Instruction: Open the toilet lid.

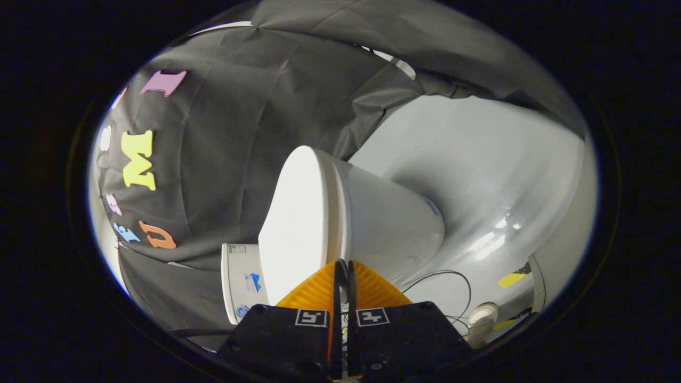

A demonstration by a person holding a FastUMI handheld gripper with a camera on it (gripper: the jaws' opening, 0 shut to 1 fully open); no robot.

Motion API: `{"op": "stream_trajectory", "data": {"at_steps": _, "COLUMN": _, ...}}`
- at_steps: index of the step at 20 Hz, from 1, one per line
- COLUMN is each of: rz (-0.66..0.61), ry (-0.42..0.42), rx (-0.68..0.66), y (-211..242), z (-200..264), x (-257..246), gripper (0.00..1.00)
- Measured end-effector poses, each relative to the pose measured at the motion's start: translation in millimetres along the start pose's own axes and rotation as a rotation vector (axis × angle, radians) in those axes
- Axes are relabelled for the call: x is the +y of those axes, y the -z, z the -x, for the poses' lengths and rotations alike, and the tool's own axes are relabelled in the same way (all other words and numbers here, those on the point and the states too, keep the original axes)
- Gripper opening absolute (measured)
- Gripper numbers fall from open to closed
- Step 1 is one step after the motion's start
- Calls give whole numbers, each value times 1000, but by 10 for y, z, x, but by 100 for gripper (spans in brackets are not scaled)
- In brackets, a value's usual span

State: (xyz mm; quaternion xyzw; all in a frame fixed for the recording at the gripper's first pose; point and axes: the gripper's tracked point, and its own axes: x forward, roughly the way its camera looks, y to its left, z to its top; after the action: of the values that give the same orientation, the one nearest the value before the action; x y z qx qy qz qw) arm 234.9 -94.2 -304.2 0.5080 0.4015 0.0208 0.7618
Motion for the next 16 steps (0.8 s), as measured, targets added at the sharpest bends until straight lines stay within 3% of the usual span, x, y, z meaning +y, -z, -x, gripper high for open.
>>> {"op": "stream_trajectory", "data": {"at_steps": 16, "rz": 83, "ry": -90, "rx": -40, "y": -46, "z": 360, "x": 734, "gripper": 4}}
